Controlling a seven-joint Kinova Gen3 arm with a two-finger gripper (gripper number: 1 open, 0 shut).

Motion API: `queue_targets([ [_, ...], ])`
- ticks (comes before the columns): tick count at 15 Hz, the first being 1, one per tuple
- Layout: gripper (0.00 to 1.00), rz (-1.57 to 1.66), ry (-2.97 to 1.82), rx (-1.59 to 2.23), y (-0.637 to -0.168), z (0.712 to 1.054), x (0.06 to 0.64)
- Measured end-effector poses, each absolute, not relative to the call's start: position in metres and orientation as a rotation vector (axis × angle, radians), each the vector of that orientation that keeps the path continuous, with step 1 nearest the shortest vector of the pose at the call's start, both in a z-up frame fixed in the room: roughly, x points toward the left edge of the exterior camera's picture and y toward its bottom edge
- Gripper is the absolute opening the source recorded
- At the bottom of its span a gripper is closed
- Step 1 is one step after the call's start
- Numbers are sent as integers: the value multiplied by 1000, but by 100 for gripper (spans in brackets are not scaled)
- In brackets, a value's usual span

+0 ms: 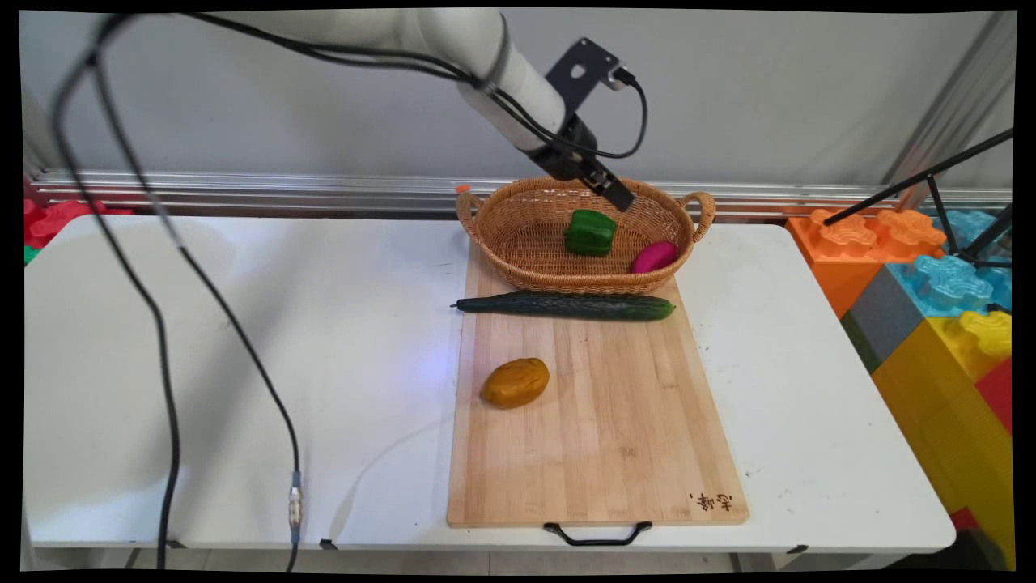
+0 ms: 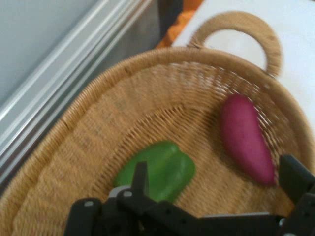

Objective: Pick up the potato from the cutting board

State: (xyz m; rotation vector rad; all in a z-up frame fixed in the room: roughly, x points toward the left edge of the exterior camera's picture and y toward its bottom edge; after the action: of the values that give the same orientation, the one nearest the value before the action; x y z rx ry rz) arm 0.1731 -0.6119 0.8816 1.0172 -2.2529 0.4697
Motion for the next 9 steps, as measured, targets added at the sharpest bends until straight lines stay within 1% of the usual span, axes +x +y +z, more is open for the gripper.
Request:
queue_targets([
  [2,100,423,-2298,972,-588,899,183],
  [4,100,375,-2333,941,-568,909,194],
  [9,100,260,-2409,871,-525,916,224],
])
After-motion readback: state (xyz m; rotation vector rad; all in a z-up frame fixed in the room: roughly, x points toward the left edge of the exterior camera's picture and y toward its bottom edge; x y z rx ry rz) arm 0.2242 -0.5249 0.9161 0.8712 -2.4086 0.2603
